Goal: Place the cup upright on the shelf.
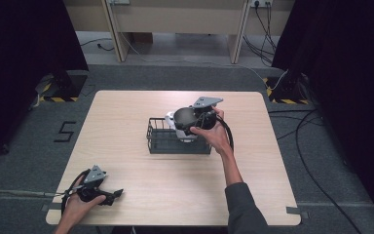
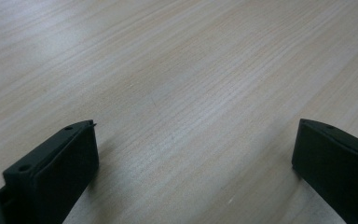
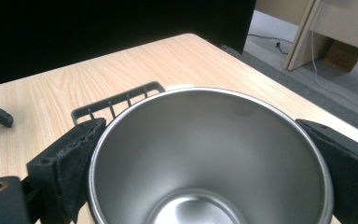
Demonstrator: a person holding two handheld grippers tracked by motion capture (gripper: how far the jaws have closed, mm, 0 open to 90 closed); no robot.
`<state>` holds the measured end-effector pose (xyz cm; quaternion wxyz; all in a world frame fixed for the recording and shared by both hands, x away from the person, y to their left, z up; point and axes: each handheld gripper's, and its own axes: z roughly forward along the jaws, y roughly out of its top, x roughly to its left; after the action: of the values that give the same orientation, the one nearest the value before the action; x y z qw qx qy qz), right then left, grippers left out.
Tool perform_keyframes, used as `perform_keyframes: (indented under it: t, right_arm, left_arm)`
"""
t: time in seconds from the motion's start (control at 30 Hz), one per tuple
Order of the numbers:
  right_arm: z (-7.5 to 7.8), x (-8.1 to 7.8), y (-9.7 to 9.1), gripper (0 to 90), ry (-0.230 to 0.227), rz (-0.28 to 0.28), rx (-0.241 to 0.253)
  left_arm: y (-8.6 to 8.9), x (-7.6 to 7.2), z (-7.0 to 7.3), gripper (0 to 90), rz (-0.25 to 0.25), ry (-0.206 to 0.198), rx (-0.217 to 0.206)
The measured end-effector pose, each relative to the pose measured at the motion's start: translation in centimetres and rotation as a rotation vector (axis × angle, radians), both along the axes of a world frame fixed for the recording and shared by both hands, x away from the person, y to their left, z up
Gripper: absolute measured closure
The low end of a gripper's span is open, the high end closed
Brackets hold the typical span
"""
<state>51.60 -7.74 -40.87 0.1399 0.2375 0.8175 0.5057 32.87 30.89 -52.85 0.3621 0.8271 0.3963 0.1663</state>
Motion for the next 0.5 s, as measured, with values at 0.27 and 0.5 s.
perform_keyframes:
  t: [0.27,0.5]
  right_arm:
    - [-0.7,0.0,-0.4,6.1,0.014,-0.016,0.010]
    - [-1.3,-0.1,-0.5,5.7,0.039,-0.016,-0.008]
  left_arm:
    - [0.0,0.0,0.0,0.0,0.000,0.000,0.000]
    - [0.0,0.0,0.0,0.0,0.000,0.000,0.000]
